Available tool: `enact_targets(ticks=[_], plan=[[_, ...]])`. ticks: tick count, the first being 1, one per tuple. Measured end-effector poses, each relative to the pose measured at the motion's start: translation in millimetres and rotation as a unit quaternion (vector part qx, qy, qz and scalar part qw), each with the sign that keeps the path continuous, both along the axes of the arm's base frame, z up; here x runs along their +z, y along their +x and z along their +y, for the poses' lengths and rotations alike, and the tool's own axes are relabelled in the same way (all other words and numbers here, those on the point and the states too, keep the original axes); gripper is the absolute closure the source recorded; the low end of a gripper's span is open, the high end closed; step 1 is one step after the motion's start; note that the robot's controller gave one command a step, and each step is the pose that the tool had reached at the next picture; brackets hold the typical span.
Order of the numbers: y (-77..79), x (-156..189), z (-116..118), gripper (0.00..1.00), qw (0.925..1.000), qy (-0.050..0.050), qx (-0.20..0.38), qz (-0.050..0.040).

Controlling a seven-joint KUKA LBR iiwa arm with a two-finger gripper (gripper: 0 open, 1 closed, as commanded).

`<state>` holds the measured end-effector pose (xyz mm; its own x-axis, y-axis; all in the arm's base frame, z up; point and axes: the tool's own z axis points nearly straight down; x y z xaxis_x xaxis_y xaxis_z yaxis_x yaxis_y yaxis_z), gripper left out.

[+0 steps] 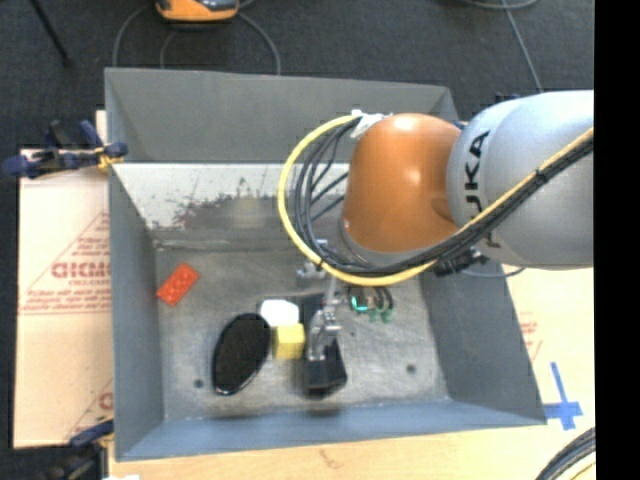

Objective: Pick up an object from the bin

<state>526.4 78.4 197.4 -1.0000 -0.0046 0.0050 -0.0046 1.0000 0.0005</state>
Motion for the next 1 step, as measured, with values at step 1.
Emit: enact_targets(ticks=[1], plan=[[1.7,4.4,-0.6,0.00,1.0000,0.000,-0.001,-0.0041]])
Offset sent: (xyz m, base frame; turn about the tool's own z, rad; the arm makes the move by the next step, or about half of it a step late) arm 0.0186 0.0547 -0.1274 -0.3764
